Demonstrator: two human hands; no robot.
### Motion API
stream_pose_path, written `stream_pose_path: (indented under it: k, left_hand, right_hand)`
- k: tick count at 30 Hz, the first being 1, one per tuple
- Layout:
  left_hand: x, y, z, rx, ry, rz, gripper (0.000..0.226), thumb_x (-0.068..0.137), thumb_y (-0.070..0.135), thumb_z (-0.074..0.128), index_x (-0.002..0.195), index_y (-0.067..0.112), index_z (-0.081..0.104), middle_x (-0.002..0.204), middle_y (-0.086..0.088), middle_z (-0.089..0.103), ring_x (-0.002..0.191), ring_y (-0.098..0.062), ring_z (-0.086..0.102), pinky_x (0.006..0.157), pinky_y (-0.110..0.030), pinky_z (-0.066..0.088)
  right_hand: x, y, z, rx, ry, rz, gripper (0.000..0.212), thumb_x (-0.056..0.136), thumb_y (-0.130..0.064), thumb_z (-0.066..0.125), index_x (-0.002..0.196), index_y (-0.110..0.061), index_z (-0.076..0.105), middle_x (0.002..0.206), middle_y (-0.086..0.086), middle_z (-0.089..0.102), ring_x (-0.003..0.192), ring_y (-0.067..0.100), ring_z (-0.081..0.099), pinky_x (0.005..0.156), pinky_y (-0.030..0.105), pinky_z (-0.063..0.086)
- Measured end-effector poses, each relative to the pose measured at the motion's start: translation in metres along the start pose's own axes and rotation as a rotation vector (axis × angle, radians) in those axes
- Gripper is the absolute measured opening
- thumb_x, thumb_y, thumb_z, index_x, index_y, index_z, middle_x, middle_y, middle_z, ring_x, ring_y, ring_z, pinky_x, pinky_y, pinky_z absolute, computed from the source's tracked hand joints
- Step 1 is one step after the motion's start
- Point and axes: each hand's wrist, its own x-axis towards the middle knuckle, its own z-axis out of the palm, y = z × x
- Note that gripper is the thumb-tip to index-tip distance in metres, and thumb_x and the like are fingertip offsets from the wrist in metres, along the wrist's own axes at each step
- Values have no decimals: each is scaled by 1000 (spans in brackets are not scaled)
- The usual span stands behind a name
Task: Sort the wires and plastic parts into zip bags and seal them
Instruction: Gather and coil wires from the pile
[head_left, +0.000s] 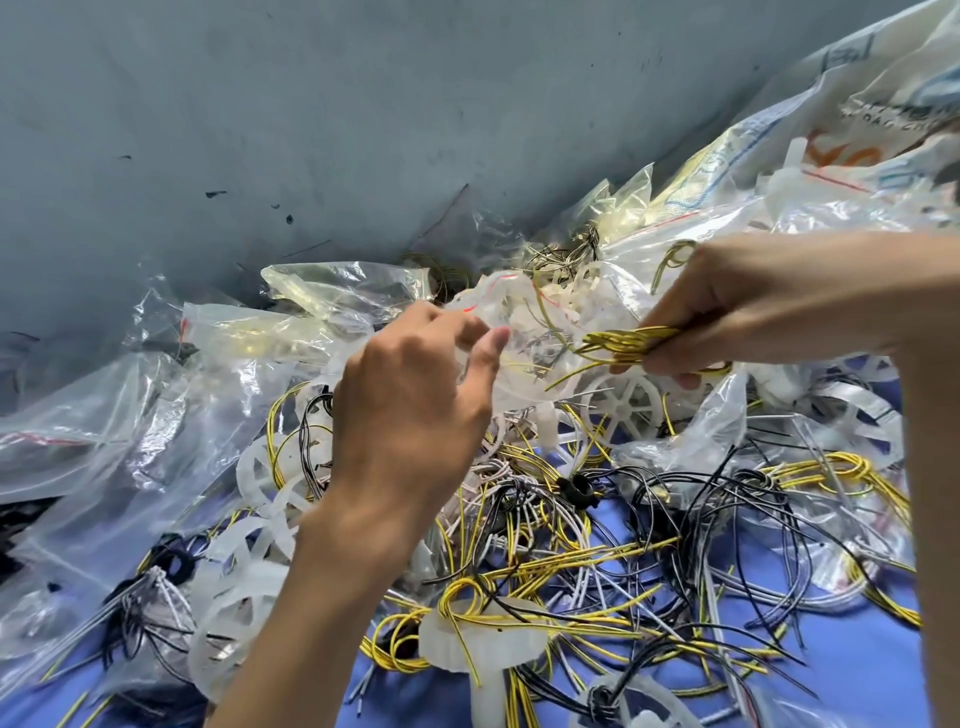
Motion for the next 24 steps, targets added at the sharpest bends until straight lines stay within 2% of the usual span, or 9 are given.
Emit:
stream_pose_path:
  k: [2,6,10,15,19,22,24]
  left_hand:
    - [0,-1,-1,1,28,3,14,89,24,62,100,20,70,92,3,68,70,-20,64,64,-28,46]
    - [1,-4,-1,2,2,3,45,79,8,60,123,16,58,100,5,65,73,-17,61,71,-29,47]
    - [1,-5,0,2,-44,49,59,72,0,57,130,9,49,105,-1,58,80,-18,56,72,-18,36]
    - [2,-5,-3,-1,-81,129,68,69,-6,52,135,7,44,112,-4,54,95,-20,53,84,-21,40]
    - [1,-3,-4,-21,-74,159,72,68,-6,52,139,7,41,119,-3,52,106,-20,50,93,-22,38]
    - [2,-2,-4,-61,-38,179,72,67,-4,51,138,6,43,120,-4,53,109,-19,49,95,-19,35]
    - [2,-1,-6,-109,-5,183,70,66,-4,49,134,9,46,119,-2,54,109,-18,50,89,-19,38]
  right_hand:
    - [2,-4,2,-11,-7,-29,24,71,-41,55,54,-25,63,40,-6,36,37,7,30,42,17,29]
    - [3,-9,4,1,-54,-60,25,71,-43,56,57,-25,64,41,-6,37,37,7,28,40,18,25]
    - [7,-15,9,-31,-97,-54,26,79,-35,59,59,-19,63,42,-5,37,37,7,29,38,17,24]
    - [16,-15,12,-104,89,16,30,82,-32,55,60,-13,62,38,-7,42,35,6,35,39,19,28]
    - [26,-19,19,-182,249,-3,30,95,-27,44,70,-10,49,53,-1,43,48,11,35,47,25,29]
    - [31,-32,27,-187,258,-60,28,96,-28,39,74,-13,48,58,-2,45,50,9,41,52,22,34]
    - [34,-40,35,-215,232,-117,30,97,-29,37,78,-11,52,61,-1,49,56,14,47,54,26,33]
